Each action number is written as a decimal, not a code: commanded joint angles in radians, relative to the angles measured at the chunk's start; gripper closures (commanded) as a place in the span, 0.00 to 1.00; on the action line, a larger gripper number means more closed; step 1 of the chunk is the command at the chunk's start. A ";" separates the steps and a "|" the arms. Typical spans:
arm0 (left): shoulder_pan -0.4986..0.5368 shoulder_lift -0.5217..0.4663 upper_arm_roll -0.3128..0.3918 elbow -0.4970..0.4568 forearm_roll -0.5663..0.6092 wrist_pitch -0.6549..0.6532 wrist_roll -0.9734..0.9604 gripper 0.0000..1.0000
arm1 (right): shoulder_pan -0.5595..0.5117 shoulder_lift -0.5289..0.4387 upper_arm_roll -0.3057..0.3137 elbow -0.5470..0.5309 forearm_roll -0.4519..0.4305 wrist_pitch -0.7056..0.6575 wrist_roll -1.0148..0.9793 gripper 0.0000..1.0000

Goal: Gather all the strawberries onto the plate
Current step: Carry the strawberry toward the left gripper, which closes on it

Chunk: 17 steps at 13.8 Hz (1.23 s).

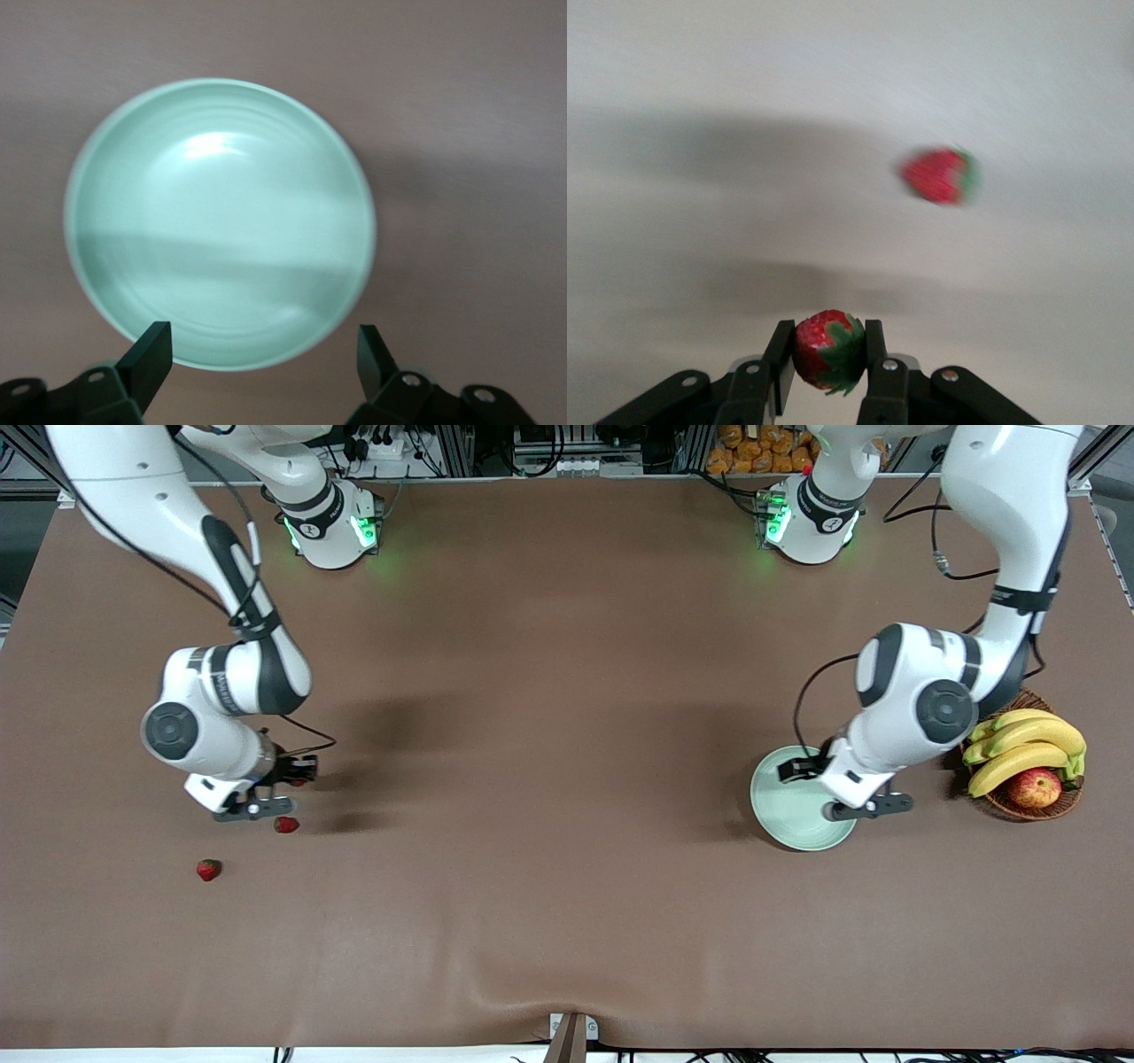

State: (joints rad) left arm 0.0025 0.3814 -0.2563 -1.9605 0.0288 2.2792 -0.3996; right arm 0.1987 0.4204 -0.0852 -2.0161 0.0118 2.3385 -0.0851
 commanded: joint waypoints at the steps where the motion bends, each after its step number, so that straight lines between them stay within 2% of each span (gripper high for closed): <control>1: -0.080 0.025 0.002 0.041 0.006 0.006 -0.144 0.10 | 0.144 -0.005 0.004 0.055 -0.010 -0.008 0.005 1.00; 4: -0.153 0.077 0.003 0.089 0.006 0.010 -0.301 0.13 | 0.273 0.027 0.002 0.155 -0.007 -0.010 0.010 1.00; 11: -0.190 0.142 0.003 0.100 0.009 0.051 -0.413 0.13 | 0.427 0.279 0.007 0.480 0.000 -0.008 0.004 1.00; 17: -0.202 0.162 0.003 0.115 0.009 0.054 -0.444 0.12 | 0.472 0.451 0.125 0.694 -0.006 0.001 0.002 1.00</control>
State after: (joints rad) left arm -0.1885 0.5213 -0.2564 -1.8721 0.0288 2.3313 -0.8063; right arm 0.6684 0.7977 0.0038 -1.4276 0.0126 2.3478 -0.0727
